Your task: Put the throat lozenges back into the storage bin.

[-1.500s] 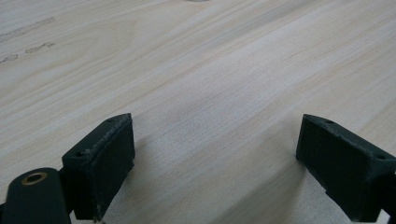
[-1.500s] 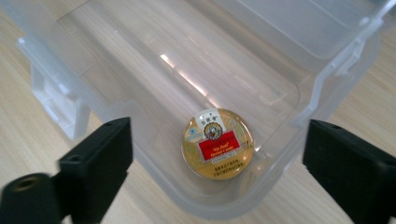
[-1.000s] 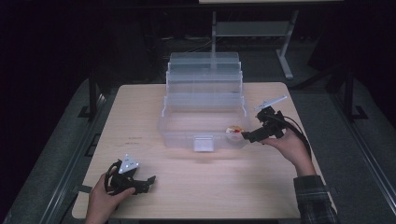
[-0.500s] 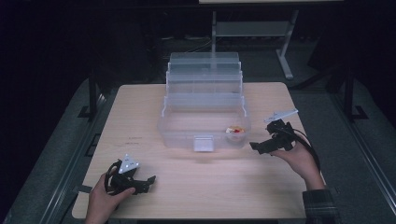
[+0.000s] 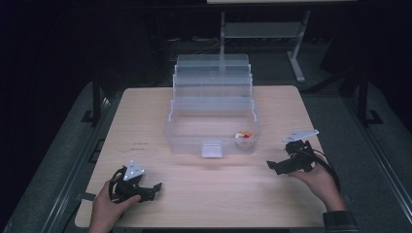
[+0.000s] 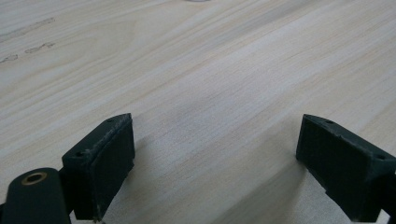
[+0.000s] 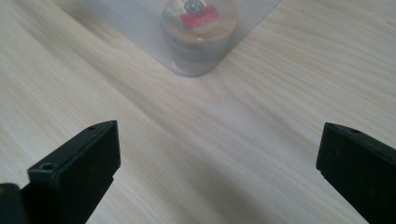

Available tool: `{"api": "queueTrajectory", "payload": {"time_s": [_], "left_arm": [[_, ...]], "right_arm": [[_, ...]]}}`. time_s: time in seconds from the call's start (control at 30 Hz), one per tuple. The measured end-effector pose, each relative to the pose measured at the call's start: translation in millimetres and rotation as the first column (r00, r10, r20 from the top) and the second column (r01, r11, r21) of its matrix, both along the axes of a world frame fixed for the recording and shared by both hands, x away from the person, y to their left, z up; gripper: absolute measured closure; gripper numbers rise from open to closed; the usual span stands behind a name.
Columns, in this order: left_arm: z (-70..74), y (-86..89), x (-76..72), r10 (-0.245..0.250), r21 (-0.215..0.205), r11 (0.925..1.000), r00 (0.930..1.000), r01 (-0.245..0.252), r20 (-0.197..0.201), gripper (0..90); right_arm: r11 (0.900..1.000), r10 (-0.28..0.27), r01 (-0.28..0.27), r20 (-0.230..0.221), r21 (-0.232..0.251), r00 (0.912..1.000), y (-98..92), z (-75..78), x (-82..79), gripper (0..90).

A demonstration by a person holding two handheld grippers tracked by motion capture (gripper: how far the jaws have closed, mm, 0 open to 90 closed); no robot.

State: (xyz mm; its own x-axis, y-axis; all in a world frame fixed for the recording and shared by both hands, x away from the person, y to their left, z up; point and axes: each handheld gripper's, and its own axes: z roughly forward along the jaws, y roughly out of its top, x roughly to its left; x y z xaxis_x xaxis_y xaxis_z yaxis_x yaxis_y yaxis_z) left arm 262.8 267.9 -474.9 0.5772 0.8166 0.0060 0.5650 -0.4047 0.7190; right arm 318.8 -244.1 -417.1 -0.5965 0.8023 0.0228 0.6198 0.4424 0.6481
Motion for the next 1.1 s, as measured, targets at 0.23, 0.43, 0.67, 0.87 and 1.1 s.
{"api": "queueTrajectory", "payload": {"time_s": [0.23, 0.43, 0.67, 0.87, 1.1], "left_arm": [[-0.2, -0.1, 0.1, 0.001, -0.002, 1.0000, 1.0000, -0.001, 0.002, 10.7], [-0.2, 0.0, 0.1, 0.000, 0.000, 1.0000, 1.0000, 0.000, 0.002, 10.7], [-0.2, 0.0, 0.1, 0.000, 0.000, 1.0000, 1.0000, 0.000, 0.002, 10.7], [-0.1, 0.1, 0.1, -0.001, 0.001, 1.0000, 1.0000, 0.001, 0.002, 10.7], [-0.2, 0.0, 0.1, 0.000, 0.000, 1.0000, 1.0000, 0.000, 0.002, 10.7]], "right_arm": [[0.999, -0.021, 0.020, 0.021, 0.025, 0.9996, -13.1, -12.7, -18.5, 0.0], [0.998, -0.050, 0.048, 0.036, 0.036, 0.9981, -19.2, -22.6, -28.3, 0.0], [0.997, -0.067, 0.066, 0.030, 0.033, 0.9973, -24.1, -37.1, -37.7, 0.0], [0.996, -0.081, 0.080, 0.029, 0.027, 0.9963, -25.5, -48.3, -42.8, 0.0], [0.996, -0.090, 0.089, 0.020, 0.024, 0.9958, -27.3, -57.8, -43.8, 0.0]]}}
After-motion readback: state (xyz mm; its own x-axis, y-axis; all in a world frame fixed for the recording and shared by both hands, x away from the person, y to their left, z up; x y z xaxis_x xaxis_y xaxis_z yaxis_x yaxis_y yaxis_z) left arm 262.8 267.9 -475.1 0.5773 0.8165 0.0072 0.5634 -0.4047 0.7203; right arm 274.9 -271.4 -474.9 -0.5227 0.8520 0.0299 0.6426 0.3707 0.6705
